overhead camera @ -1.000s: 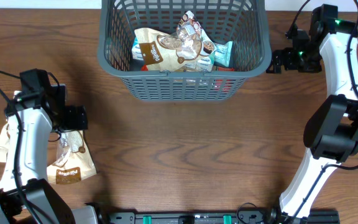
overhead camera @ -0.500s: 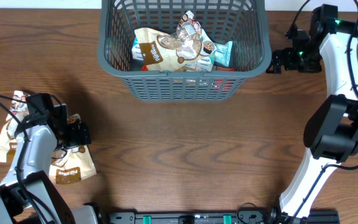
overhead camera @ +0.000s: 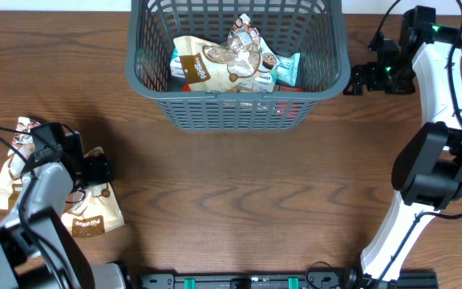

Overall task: Pack container
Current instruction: 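Grasp another beige pouch with the left gripper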

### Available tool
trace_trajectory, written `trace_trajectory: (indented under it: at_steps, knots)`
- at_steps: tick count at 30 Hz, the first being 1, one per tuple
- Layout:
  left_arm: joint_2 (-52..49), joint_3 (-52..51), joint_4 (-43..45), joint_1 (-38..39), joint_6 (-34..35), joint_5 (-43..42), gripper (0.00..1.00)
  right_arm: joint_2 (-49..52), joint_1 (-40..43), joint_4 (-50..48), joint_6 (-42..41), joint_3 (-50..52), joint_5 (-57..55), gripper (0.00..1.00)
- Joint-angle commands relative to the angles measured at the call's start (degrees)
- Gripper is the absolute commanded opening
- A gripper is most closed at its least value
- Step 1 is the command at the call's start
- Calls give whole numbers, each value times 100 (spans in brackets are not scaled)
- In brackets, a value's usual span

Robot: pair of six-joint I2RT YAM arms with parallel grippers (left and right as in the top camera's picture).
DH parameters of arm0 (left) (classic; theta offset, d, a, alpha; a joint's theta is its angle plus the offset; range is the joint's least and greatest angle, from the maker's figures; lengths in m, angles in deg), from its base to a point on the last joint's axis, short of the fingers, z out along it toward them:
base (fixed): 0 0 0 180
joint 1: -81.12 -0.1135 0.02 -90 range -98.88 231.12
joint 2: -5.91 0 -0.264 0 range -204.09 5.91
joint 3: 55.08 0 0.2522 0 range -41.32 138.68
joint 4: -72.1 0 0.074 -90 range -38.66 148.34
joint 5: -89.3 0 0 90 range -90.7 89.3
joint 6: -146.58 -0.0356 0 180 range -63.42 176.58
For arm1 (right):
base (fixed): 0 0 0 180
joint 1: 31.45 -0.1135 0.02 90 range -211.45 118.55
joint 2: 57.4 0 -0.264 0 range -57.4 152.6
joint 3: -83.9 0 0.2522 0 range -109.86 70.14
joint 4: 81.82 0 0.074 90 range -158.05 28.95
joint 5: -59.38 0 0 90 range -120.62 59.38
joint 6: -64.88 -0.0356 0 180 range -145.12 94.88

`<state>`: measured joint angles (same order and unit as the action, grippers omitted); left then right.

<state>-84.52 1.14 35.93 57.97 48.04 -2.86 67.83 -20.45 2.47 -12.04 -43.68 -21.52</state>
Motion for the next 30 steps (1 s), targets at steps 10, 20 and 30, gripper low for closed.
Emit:
trace_trajectory:
  at_steps: [10,20,30]
  knots:
    - [-691,-66,-24,-17,378,103,71,42,-55,63,70,20,-9,99]
    - [-116,-15,-306,-13,481,-4,26,42,-55,63,39,20,-9,99]
    - [1320,625,-1091,9,741,-651,6,42,-55,59,24,20,-9,99]
